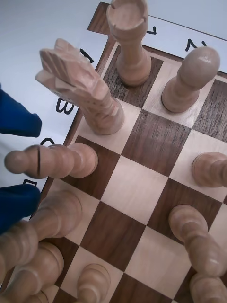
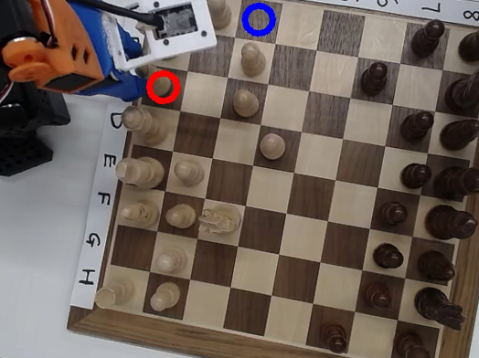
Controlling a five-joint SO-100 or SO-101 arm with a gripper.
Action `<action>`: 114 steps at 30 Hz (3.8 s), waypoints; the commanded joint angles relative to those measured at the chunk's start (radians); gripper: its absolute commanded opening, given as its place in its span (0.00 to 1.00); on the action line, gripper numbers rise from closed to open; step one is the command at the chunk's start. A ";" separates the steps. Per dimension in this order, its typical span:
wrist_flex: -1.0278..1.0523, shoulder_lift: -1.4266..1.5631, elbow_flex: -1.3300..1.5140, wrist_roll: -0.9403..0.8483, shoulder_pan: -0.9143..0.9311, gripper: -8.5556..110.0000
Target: Move the piece to destination
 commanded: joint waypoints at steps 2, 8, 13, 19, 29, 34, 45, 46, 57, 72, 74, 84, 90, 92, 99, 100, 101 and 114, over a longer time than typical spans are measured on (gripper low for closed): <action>-0.054 -0.020 -0.103 0.163 0.011 0.19; -0.072 -0.031 -0.103 0.161 0.012 0.19; -0.075 -0.032 -0.103 0.160 0.012 0.18; -0.071 -0.032 -0.101 0.158 0.014 0.15; -0.091 -0.018 -0.075 0.144 0.037 0.09; -0.109 -0.015 -0.072 0.114 0.055 0.07; -0.072 0.028 -0.087 0.092 0.078 0.07; -0.066 0.032 -0.092 0.092 0.078 0.07; 0.012 0.081 -0.172 0.081 0.094 0.07; 0.086 0.092 -0.298 0.069 0.123 0.07; 0.097 0.092 -0.314 0.071 0.123 0.07; 0.129 0.087 -0.380 0.072 0.121 0.07; 0.150 0.051 -0.462 0.083 0.110 0.07; 0.156 0.035 -0.486 0.087 0.104 0.07; 0.163 -0.021 -0.560 0.097 0.092 0.07; 0.164 -0.029 -0.571 0.098 0.091 0.07; 0.167 -0.037 -0.580 0.098 0.089 0.07; 0.181 -0.156 -0.730 0.110 0.063 0.07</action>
